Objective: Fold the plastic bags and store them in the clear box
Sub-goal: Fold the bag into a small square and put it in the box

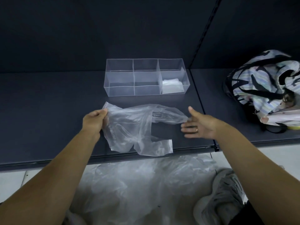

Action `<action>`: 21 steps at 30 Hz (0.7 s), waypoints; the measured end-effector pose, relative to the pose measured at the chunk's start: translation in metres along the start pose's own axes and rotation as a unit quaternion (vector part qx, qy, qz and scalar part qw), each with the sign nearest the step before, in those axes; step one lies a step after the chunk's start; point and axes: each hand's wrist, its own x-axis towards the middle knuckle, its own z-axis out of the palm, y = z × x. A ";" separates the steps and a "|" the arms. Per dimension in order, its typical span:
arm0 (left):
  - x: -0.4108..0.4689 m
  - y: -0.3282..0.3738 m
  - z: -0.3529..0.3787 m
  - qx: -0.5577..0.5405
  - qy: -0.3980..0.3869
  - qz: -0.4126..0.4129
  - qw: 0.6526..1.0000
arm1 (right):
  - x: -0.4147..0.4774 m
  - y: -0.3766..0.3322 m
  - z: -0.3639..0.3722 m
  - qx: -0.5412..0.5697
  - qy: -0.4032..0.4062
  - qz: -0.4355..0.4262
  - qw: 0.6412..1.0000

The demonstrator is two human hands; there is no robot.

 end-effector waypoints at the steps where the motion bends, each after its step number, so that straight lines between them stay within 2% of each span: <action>1: 0.001 -0.002 0.001 -0.002 0.003 0.001 1.000 | 0.002 0.002 0.005 0.014 -0.014 0.043 0.999; 3: 0.002 -0.005 0.002 0.001 0.005 0.009 1.000 | 0.007 0.005 0.014 0.042 -0.029 0.077 0.996; 8: 0.006 -0.005 0.001 -0.009 0.006 0.025 1.000 | 0.005 -0.012 0.022 0.099 -0.039 0.072 0.992; 14: 0.008 -0.003 -0.001 -0.029 0.013 0.043 0.999 | -0.017 -0.028 0.017 -0.099 -0.102 0.053 0.988; 17: 0.006 -0.002 -0.001 -0.033 0.010 0.053 0.998 | -0.019 -0.025 0.019 -0.016 -0.090 0.028 0.995; 21: 0.004 0.000 -0.002 -0.042 0.000 0.053 0.998 | -0.015 -0.025 0.019 0.046 -0.014 -0.050 0.998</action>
